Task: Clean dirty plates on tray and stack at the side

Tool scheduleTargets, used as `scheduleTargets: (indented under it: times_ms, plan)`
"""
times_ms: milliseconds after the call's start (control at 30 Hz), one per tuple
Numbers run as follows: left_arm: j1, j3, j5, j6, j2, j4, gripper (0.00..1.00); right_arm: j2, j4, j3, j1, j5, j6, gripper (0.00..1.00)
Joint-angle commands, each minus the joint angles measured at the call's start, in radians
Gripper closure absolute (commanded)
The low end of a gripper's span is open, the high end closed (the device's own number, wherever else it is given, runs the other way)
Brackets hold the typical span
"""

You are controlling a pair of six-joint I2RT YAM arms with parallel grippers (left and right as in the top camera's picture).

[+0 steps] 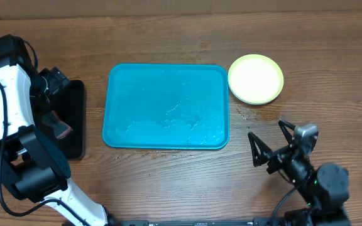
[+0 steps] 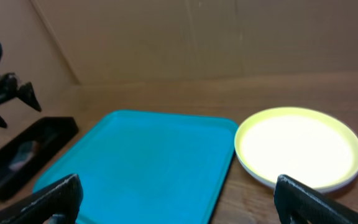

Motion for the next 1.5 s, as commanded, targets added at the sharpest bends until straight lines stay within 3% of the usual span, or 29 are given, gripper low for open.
scheduleTargets:
  times_ms: [0,167,567,1467]
  plan:
    - [-0.004,0.018,0.004,0.005,-0.003,0.001,0.0,-0.105,0.135,-0.146,-0.014,0.002,-0.005,0.0]
    - [-0.004,0.018,0.004,0.005,-0.003,0.0,0.0,-0.189,0.289,-0.276,-0.014,0.043,-0.005,0.0]
    - [-0.004,0.018,0.004,0.005,-0.003,0.0,0.0,-0.257,0.139,-0.279,-0.022,0.323,-0.01,0.0]
    - [-0.004,0.018,0.004,0.005,-0.003,0.001,0.0,-0.256,0.14,-0.279,-0.053,0.312,-0.03,0.0]
